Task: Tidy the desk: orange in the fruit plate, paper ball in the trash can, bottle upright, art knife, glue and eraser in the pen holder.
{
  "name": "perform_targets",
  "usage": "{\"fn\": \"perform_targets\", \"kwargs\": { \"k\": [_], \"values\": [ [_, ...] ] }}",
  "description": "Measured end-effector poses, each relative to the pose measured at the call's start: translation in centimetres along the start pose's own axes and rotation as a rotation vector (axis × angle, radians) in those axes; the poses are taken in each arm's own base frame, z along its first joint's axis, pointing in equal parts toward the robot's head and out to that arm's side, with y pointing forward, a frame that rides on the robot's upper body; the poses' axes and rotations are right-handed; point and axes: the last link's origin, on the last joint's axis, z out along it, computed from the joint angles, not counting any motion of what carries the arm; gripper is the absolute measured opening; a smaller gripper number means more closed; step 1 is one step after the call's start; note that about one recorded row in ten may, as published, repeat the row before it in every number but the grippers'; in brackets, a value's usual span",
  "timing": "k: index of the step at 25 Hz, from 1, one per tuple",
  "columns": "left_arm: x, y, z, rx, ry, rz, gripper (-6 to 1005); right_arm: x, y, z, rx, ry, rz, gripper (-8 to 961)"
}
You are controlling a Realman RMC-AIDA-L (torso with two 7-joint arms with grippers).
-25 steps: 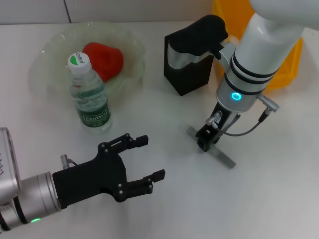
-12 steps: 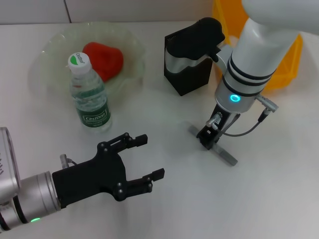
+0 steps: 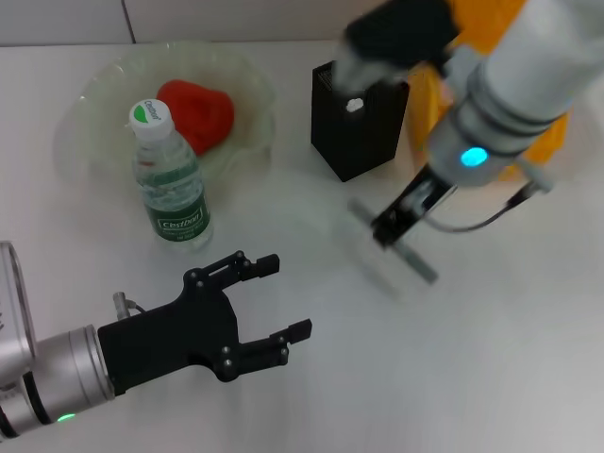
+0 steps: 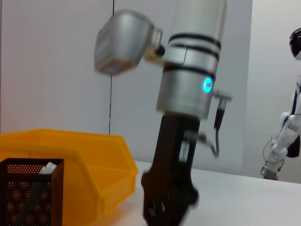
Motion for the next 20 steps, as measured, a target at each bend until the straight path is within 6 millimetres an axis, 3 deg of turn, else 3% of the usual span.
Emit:
{"fn": "perform_targets", "kwargs": {
  "k": [7,10,12,16,18,20],
  "values": [
    [0.2,0.1,-0.2,-0.008,0.013,-0.007,812,3.4,-2.3,-9.7,0.040,-0.496,0.011,133],
    [0.4,0.1,0.1,-0.022,0.021,-0.005,812,5.3,-3.1,-11.8,0.054,-0.730,-0.024,133],
    [0.4,0.2,0.2,-0.026,0.020,-0.005,812,6.6,-3.9,-12.1,0.047,-0.942,-0.094,132],
    [0.4,0.2,0.3,-0.028,0.020,-0.011,812,7.8,-5.2,-11.5,-0.002,-1.148,-0.113,132],
    [0.4,0.2,0.3,-0.029,0.020,-0.013,812,8.4,-6.8,-10.7,-0.067,-1.286,-0.067,131],
    [0.5,0.2,0.3,-0.030,0.022,-0.015,812,8.8,-10.0,-9.8,-0.186,-1.470,0.038,131]
  ]
}}
